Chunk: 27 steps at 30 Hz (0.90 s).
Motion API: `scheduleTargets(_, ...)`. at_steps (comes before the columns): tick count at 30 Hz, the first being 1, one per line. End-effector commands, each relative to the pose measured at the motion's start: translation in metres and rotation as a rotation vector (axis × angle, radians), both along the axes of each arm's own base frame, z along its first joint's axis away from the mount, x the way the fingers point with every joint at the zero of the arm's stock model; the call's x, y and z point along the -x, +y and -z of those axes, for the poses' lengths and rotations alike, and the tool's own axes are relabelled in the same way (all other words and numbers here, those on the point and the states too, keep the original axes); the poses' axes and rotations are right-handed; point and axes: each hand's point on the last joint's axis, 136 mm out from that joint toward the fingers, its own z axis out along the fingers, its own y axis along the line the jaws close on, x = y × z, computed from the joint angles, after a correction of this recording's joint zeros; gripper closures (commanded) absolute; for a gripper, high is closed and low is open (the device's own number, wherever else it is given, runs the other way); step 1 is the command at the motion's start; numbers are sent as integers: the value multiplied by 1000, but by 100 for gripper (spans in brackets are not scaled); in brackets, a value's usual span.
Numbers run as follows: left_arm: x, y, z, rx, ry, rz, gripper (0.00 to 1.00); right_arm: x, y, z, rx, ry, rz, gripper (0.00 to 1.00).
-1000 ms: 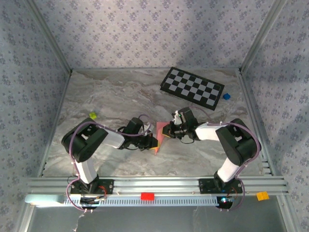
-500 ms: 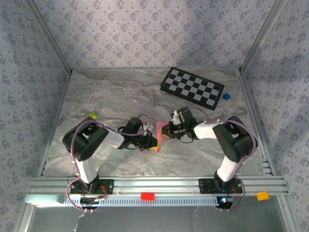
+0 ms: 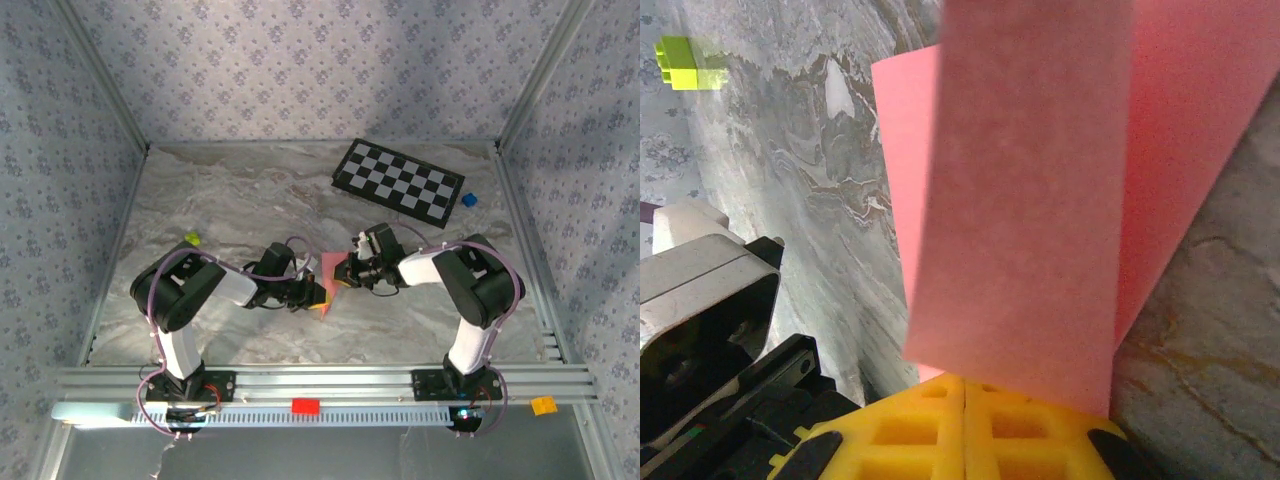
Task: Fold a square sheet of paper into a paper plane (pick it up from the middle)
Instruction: Fold the wing for the fifth time at the center of the table.
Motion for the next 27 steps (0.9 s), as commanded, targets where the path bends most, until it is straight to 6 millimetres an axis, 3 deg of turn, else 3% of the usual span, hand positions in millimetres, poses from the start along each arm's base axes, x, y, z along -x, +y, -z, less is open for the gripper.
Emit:
scheduleTargets(1,10,23,34,-122,67,-29,91,3,-10,24,68,54,32,93)
scheduleTargets(10,22,19,21,-111,41,36,88,4,-15,29,96,72,45,93)
scheduleTargets(17,26,18,17,-99,37,57,99,5,-16,35,112,88,48,93)
scheduleTargets(21,30,19,18,-108,45,67,89,6,-18,38,122,95,51,93)
scheduleTargets(23,33,20,16,-108,43,75,89,6,-18,38,125,94,52,93)
scheduleTargets(27,38,19,12,-112,32,96,96,7,-19,39,130,97,53,93)
